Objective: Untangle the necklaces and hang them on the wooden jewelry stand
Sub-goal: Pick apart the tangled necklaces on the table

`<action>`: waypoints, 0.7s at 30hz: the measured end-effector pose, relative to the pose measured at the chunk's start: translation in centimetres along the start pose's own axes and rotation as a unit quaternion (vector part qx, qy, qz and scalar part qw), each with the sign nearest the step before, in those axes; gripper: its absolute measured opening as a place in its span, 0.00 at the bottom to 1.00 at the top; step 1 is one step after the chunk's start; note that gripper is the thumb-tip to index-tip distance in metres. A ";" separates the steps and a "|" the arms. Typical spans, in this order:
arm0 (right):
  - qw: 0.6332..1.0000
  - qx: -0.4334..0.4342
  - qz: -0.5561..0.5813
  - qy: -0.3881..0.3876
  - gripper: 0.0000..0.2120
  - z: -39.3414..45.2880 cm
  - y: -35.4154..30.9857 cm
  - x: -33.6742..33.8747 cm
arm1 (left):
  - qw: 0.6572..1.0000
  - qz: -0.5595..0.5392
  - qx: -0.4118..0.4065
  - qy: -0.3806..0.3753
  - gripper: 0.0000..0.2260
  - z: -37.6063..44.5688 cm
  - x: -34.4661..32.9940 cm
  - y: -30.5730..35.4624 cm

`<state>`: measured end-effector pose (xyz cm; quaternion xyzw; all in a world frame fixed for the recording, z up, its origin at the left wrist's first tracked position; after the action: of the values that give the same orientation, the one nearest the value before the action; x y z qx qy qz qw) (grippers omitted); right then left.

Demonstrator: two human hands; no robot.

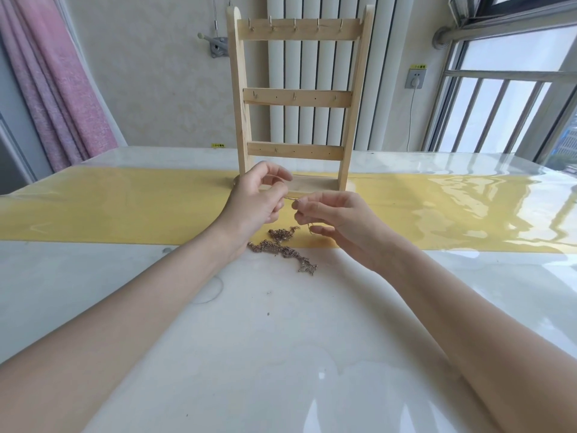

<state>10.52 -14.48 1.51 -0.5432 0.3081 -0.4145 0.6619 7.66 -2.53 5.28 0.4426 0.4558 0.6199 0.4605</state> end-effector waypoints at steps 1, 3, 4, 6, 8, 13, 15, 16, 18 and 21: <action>1.000 0.000 0.007 -0.002 0.04 0.0 0.0 -0.1 | 1.000 0.005 -0.002 -0.003 0.08 0.0 0.0 0.0; 1.000 0.001 0.020 -0.005 0.06 0.1 -0.1 -0.2 | 1.000 0.021 -0.002 -0.011 0.08 -0.1 -0.1 0.0; 1.000 0.002 0.025 -0.004 0.07 0.0 -0.2 -0.1 | 0.999 0.031 -0.002 -0.012 0.08 -0.1 -0.1 -0.1; 0.999 0.004 0.036 0.001 0.08 0.0 -0.3 0.0 | 0.999 0.051 -0.004 -0.012 0.08 -0.1 -0.1 -0.1; 0.999 0.006 0.041 0.004 0.08 0.0 -0.5 0.0 | 0.998 0.062 -0.012 -0.017 0.08 -0.1 -0.2 -0.1; 0.999 0.004 0.043 0.009 0.08 -0.1 -0.5 0.1 | 0.996 0.073 -0.039 -0.033 0.08 -0.2 -0.4 0.2; 0.999 0.006 0.037 0.012 0.08 0.0 -0.6 0.2 | 0.995 0.079 -0.053 -0.036 0.08 -0.2 -0.5 0.5; 0.999 0.007 0.032 0.014 0.08 -0.1 -0.6 0.2 | 0.994 0.082 -0.060 -0.035 0.08 -0.2 -0.5 0.6; 1.000 0.013 0.017 0.016 0.08 0.0 -0.7 0.2 | 0.992 0.097 -0.075 -0.029 0.09 -0.1 -0.5 0.8; 0.999 0.024 -0.022 0.023 0.08 0.0 -1.0 0.4 | 0.983 0.147 -0.105 -0.015 0.10 -0.1 -0.5 1.1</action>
<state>10.45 -14.93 2.49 -0.5246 0.3009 -0.4486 0.6581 7.49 -3.21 6.25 0.4635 0.3115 0.7184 0.4148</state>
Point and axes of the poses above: each hand's wrist, its own z-axis towards the middle knuckle, its own x-axis out of the back of the hand, y = z × x, the point moved 9 cm from there along z, towards the middle knuckle, and after that the axes turned 7 degrees about x, right-handed, at the moved point
